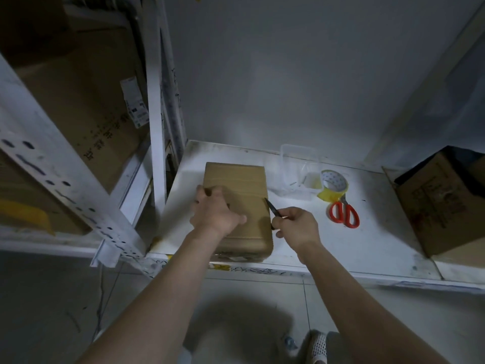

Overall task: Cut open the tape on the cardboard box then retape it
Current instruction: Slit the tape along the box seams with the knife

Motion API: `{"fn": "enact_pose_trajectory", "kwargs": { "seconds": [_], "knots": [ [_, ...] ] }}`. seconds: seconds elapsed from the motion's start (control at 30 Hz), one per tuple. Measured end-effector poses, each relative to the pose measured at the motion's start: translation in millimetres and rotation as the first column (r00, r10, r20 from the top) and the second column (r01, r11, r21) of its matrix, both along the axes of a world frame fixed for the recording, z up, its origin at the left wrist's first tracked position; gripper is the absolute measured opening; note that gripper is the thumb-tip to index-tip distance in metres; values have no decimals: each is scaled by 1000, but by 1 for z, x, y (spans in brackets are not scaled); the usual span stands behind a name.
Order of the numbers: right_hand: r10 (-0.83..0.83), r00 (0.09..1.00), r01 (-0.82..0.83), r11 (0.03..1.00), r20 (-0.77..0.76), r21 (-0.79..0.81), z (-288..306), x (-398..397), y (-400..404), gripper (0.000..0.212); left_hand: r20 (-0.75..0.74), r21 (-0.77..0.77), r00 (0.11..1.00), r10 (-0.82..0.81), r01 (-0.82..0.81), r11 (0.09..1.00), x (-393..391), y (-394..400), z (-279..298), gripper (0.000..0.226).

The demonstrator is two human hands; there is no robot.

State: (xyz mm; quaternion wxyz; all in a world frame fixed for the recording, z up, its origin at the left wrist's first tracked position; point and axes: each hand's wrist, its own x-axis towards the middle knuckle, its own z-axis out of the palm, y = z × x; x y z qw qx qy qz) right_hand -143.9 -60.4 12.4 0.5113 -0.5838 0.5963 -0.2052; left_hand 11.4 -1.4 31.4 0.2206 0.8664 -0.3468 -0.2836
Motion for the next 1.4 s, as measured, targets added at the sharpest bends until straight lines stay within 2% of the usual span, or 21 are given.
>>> {"fn": "enact_pose_trajectory", "kwargs": {
  "seconds": [0.1,0.17,0.27,0.37,0.43,0.53,0.7,0.83,1.03,1.17,1.23,1.3,1.4],
  "knots": [
    [39,999,-39,999,20,38,3,-6,1,9,-36,18,997,-69,70,997,7,-4,0,92],
    [9,999,-11,999,53,38,3,-6,-3,11,-13,51,995,-95,95,994,9,-8,3,88],
    [-47,999,48,998,26,-43,-3,-3,-12,12,166,76,975,-145,134,988,-3,-16,5,72],
    [-73,987,43,977,-140,-209,-6,0,-29,14,310,75,911,-270,260,963,-21,-23,0,71],
    [-72,956,-19,953,-286,-303,-2,1,-40,22,341,99,864,-369,358,929,-28,-27,-5,71],
    [-45,906,-133,914,-422,-383,0,6,-57,27,362,140,827,-430,408,902,-34,-36,-10,73],
    [8,815,-302,859,-580,-413,0,19,-72,29,404,117,823,-400,387,915,-32,-38,-17,72],
    [12,790,-346,834,-613,-430,1,21,-77,29,399,85,838,-371,369,926,-30,-37,-20,71],
    [77,704,-526,725,-706,-445,8,14,-84,32,377,85,848,-373,369,926,-29,-38,-20,71],
    [89,637,-593,691,-765,-413,11,13,-89,31,373,88,847,-377,373,924,-29,-39,-20,72],
    [86,677,-550,719,-731,-424,8,15,-87,30,375,93,846,-379,373,923,-30,-39,-20,72],
    [75,761,-450,776,-644,-442,4,16,-84,26,379,92,846,-375,369,925,-30,-39,-20,72],
    [37,926,-200,893,-376,-404,-9,16,-77,16,375,90,845,-381,376,922,-30,-37,-21,72]
  ]
}}
